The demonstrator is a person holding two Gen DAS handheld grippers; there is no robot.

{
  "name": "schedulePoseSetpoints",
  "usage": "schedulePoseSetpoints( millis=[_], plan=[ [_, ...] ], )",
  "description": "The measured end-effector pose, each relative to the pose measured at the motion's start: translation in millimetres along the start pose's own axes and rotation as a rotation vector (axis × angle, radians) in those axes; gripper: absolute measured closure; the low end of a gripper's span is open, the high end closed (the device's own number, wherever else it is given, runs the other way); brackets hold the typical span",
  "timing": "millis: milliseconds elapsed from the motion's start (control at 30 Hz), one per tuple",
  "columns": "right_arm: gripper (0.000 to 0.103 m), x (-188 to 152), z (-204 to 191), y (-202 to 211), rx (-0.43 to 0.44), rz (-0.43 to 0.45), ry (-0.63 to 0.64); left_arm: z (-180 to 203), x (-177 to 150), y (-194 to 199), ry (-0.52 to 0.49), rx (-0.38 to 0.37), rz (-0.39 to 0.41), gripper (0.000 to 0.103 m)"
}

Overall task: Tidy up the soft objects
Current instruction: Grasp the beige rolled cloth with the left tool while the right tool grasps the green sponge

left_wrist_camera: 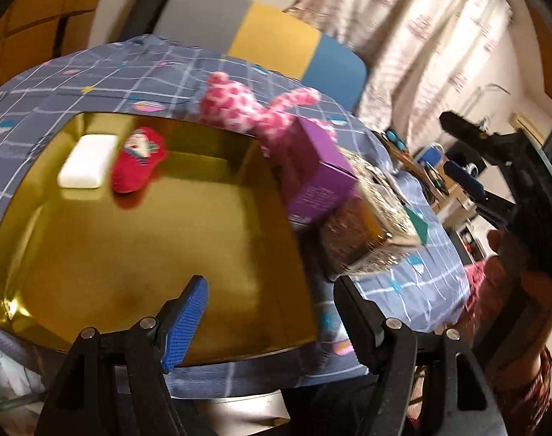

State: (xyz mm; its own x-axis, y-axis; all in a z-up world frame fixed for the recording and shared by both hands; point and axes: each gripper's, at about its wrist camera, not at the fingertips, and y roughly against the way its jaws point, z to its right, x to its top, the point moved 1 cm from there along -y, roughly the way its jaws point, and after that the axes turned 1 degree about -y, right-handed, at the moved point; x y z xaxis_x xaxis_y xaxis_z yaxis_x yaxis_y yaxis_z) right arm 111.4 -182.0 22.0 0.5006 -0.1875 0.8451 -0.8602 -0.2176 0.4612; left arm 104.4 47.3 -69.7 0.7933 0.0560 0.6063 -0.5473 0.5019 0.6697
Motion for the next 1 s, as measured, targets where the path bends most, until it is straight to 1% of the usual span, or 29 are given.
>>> schedulePoseSetpoints(
  millis=[167,233,367,467,600,667,800,867,967,1000],
  plan=[
    [0.012,-2.9,58.8,12.1,-0.106,0.0,-0.076,27.6,-1.9,-6.0,-0.067,-0.028,-0.017,0.031],
    [0.012,-9.5,85.4,12.3,-0.158,-0.012,-0.117,40.3,-2.7,-8.9,-0.097,-0.045,-0.026,0.031],
    [0.012,-29.5,142.7,7.0,-0.261,-0.073,-0.21,70.7,-1.1,-16.6,-0.16,-0.089,-0.053,0.031],
    [0.012,-50.6,191.0,5.0,-0.353,-0.126,-0.27,94.4,0.4,-24.0,-0.21,-0.114,-0.069,0.031],
    [0.012,-73.8,239.7,8.4,-0.428,-0.181,-0.305,121.9,-1.1,-36.4,-0.264,-0.136,-0.103,0.031],
    [0.012,-77.4,257.0,7.7,-0.452,-0.202,-0.296,138.6,-2.2,-45.3,-0.296,-0.145,-0.126,0.031],
    [0.012,-66.4,288.5,3.2,-0.485,-0.219,-0.21,167.2,-4.2,-57.0,-0.351,-0.171,-0.156,0.031],
    [0.012,-53.0,305.5,-2.6,-0.477,-0.213,-0.174,176.5,-5.4,-58.2,-0.367,-0.183,-0.16,0.031],
    [0.012,-30.8,333.5,-17.6,-0.483,-0.22,-0.212,187.2,-5.8,-62.3,-0.388,-0.178,-0.167,0.031],
    [0.012,-29.1,340.9,-20.6,-0.485,-0.225,-0.228,189.1,-5.5,-64.0,-0.39,-0.176,-0.171,0.031]
  ],
)
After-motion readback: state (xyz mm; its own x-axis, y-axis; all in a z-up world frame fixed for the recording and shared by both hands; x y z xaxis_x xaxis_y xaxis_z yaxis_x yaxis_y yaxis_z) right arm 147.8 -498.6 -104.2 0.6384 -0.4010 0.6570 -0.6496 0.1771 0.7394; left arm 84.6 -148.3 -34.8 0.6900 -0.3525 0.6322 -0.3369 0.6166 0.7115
